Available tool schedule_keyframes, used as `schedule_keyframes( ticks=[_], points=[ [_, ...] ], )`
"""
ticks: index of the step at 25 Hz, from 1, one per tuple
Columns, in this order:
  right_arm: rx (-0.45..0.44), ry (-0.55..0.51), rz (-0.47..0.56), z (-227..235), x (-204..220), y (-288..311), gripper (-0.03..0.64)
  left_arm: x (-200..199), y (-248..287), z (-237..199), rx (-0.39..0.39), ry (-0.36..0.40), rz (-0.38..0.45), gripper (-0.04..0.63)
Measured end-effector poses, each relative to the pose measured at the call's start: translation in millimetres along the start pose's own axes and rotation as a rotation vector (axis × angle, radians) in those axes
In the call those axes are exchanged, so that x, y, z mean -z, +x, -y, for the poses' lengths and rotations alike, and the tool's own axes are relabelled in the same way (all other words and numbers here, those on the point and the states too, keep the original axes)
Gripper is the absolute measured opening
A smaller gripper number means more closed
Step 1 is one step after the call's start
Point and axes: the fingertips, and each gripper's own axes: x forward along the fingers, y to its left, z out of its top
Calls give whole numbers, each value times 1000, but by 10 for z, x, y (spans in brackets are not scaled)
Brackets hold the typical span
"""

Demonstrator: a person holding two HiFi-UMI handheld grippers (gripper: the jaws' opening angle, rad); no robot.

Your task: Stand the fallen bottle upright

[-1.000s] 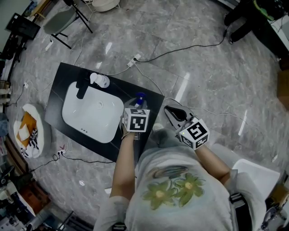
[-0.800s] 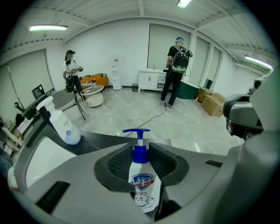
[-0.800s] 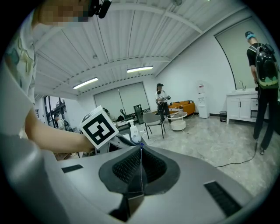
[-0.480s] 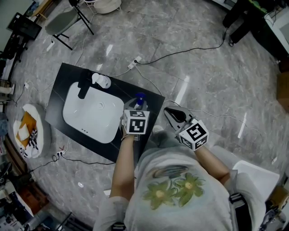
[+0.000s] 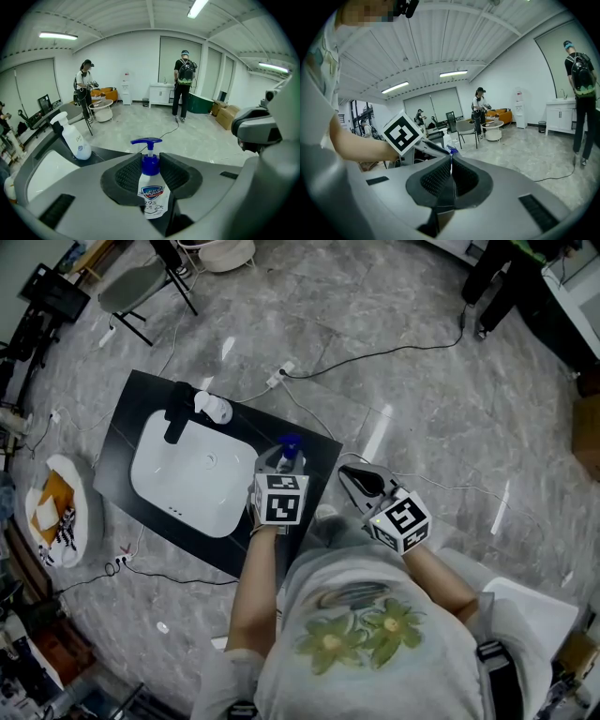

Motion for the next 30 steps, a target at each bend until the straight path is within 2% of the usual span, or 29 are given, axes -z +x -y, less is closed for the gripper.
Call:
schedule_keyframes(
  ticks=[16, 21, 30],
  points=[
    [-18, -9, -18, -142, 58, -43, 43, -3, -220, 66, 7, 29, 120, 133],
    [-22, -16, -19, -172, 68, -24, 43, 1, -282, 27, 0, 18, 171, 133],
    [-23, -27, -25, -207, 75, -3, 43, 39, -350, 6, -12, 4, 214, 132]
  ],
)
